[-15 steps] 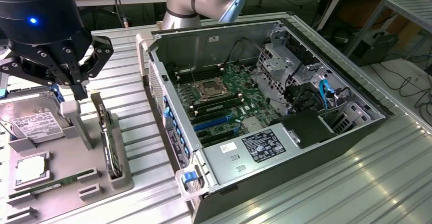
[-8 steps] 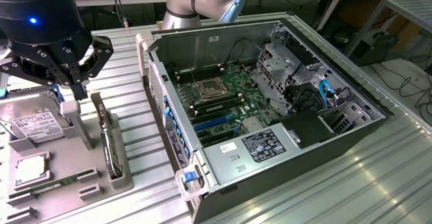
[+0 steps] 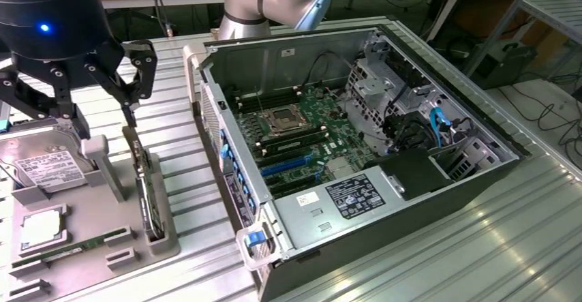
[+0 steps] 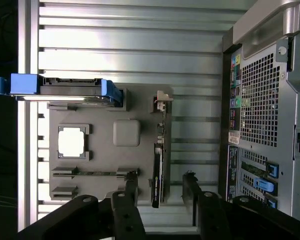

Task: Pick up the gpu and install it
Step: 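Pick up the gpu and move the gpu toward the slot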

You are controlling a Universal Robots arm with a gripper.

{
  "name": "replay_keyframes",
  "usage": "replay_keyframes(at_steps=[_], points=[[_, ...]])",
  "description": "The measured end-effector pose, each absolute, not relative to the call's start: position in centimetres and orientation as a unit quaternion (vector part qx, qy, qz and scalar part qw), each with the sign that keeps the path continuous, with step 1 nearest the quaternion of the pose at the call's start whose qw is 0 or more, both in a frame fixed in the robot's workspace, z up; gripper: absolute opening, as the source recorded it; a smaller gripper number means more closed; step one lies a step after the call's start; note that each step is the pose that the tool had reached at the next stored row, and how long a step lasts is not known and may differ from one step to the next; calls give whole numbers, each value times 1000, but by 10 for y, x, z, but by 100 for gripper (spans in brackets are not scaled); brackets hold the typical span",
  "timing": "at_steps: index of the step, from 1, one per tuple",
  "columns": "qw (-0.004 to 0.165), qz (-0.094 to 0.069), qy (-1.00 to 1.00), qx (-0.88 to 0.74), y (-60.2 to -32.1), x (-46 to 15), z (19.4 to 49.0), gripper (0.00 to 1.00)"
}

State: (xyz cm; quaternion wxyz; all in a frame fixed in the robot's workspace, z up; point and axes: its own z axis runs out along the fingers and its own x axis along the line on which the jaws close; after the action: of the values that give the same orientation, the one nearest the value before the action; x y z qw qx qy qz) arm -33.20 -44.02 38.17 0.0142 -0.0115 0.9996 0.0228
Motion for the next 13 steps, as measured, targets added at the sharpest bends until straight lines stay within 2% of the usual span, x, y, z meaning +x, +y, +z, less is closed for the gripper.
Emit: replay_keyframes(at_steps=[2,3,13], points=[[14,22,1000,-12,-440,-332,379,54],[14,21,1000,-12,-440,-332,378,60],[15,14,1000,12,-440,-332,366,60]])
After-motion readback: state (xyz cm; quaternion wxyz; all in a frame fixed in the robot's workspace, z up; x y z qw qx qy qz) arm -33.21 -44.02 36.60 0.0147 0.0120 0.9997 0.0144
